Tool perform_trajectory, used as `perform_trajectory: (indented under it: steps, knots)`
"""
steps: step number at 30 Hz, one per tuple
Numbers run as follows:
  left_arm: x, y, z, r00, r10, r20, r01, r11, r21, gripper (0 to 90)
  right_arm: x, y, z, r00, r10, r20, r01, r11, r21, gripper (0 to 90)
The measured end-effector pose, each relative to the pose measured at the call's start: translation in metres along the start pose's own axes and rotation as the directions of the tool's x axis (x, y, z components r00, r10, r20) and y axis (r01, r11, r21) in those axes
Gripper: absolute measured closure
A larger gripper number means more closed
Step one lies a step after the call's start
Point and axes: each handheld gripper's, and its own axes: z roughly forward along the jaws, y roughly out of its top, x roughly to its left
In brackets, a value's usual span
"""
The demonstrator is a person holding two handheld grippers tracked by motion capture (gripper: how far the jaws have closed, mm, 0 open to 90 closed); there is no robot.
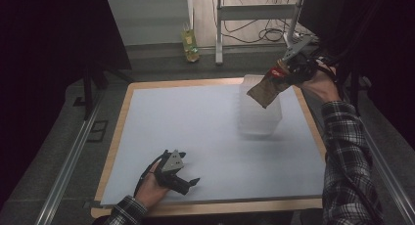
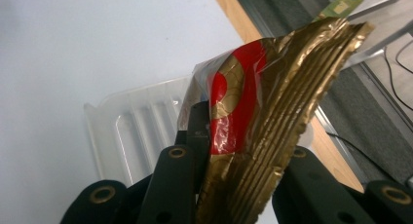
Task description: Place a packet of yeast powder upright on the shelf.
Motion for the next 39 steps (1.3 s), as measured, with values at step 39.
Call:
perform_trajectory:
  steps: [39]
  knots:
    - [-0.001,-0.001,0.002,0.9999,0.012,0.006,-0.012,0.9999,0.012,0.7,0.005,0.006,0.033,0.9793,-0.111,-0.169,0.142,0.973,0.184,76.8]
